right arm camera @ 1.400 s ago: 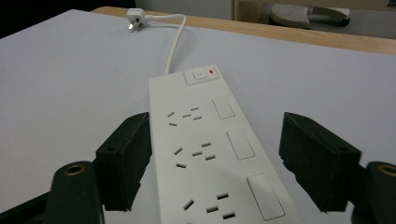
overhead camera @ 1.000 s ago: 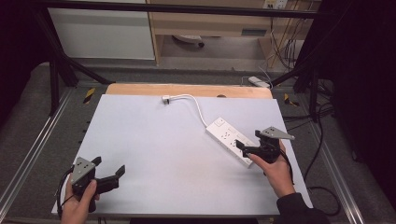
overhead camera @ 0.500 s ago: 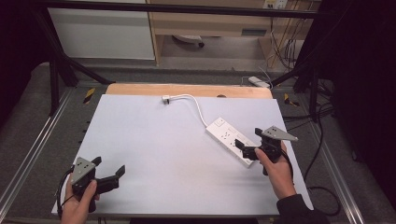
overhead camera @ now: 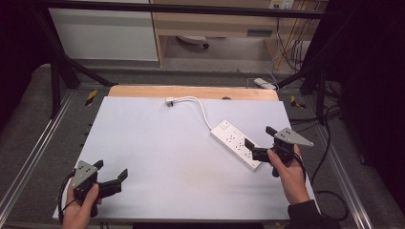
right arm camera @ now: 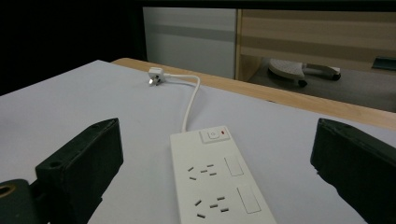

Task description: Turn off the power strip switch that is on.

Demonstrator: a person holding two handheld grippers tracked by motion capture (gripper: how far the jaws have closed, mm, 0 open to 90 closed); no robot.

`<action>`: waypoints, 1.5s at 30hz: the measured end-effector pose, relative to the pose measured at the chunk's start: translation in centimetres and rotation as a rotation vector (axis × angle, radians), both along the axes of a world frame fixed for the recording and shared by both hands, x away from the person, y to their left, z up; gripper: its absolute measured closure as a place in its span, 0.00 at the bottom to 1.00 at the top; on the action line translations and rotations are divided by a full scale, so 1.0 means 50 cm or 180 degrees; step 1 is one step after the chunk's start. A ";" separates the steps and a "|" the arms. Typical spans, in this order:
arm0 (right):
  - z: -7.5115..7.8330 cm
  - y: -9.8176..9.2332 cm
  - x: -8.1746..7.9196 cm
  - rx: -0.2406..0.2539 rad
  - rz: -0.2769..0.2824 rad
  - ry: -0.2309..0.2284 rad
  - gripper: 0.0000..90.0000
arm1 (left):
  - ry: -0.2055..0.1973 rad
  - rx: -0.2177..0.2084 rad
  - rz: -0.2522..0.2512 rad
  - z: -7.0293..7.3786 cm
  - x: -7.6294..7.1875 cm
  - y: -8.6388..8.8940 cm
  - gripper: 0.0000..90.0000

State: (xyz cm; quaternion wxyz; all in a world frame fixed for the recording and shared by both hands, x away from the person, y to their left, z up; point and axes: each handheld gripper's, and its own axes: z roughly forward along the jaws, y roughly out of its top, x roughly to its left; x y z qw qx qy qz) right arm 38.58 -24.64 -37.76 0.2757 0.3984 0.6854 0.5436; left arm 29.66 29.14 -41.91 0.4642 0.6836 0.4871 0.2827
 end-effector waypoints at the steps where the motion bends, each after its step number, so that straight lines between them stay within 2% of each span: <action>1: 0.001 0.000 -0.002 0.0007 0.0001 0.0001 0.03 | -0.0002 0.0000 -0.0001 0.000 0.000 0.000 0.06; 9: 0.000 -0.004 -0.020 -0.0044 -0.0003 -0.0106 0.02 | 0.0001 -0.0005 0.0000 0.000 0.000 0.000 0.06; 19: -0.022 -0.008 -0.054 -0.0159 0.0004 -0.0164 0.02 | -0.0001 -0.0001 0.0001 0.000 0.000 0.000 0.06; 34: -0.051 -0.049 -0.081 -0.0207 -0.0056 -0.0085 0.02 | 0.0007 0.0011 0.0001 0.000 -0.001 -0.001 0.06; 45: -0.077 -0.096 -0.099 -0.0193 -0.0140 0.0054 0.02 | 0.0011 0.0025 -0.0014 -0.001 -0.001 -0.003 0.06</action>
